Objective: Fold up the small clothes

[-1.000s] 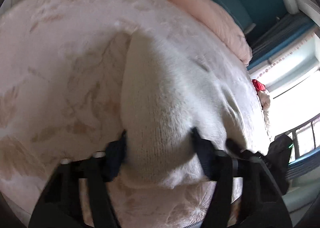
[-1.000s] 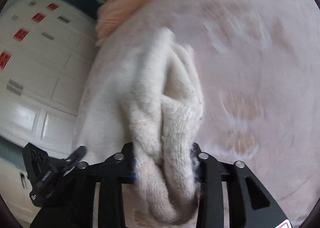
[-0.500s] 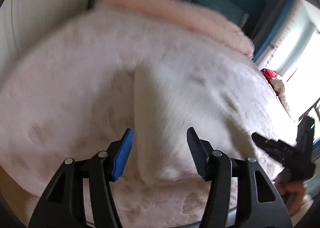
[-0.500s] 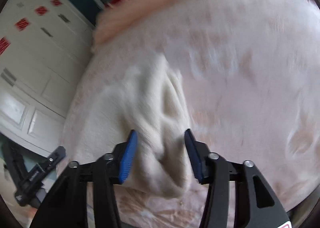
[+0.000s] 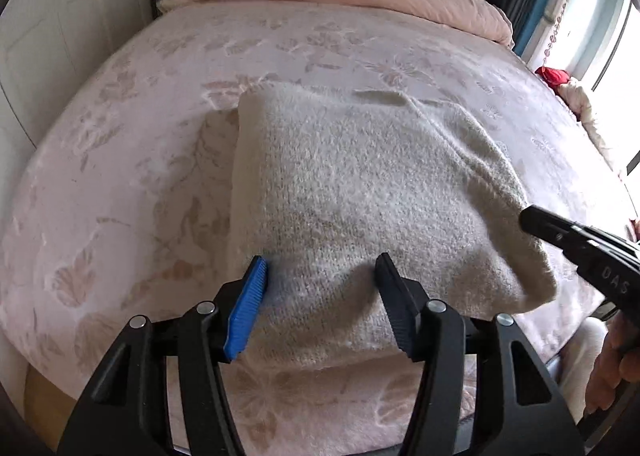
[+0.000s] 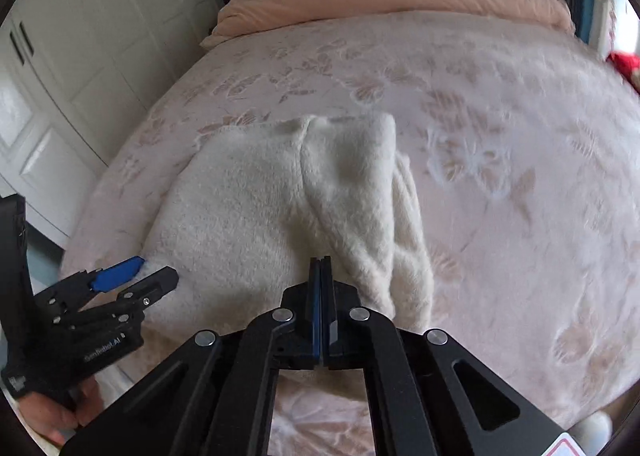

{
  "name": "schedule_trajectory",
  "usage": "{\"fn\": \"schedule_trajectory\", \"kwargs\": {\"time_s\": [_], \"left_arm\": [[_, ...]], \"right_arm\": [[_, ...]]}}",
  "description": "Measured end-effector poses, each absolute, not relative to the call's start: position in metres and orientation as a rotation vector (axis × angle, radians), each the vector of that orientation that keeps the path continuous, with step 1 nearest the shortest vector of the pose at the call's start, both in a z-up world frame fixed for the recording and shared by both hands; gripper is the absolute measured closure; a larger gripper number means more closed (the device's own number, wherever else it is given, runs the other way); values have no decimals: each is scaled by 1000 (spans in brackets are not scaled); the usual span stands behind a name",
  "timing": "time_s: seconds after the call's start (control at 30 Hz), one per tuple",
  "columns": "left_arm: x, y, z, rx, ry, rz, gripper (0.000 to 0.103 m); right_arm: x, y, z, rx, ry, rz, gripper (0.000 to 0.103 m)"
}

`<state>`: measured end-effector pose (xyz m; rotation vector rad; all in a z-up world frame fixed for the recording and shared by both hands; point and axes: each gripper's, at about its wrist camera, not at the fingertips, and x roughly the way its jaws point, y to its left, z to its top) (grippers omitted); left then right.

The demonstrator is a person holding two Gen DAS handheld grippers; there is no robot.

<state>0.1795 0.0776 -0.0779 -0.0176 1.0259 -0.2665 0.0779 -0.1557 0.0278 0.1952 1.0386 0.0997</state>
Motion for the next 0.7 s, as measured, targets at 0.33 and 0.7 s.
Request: {"fn": "schedule_trajectory", "kwargs": {"time_s": [0.33, 0.7], "left_arm": [[165, 97, -59, -161, 957, -251, 14], [206, 117, -100, -428, 1111, -299, 45]], "right_arm": [[84, -191, 16, 308, 1005, 30, 37], [125, -198, -26, 568, 1082, 148, 75]]}}
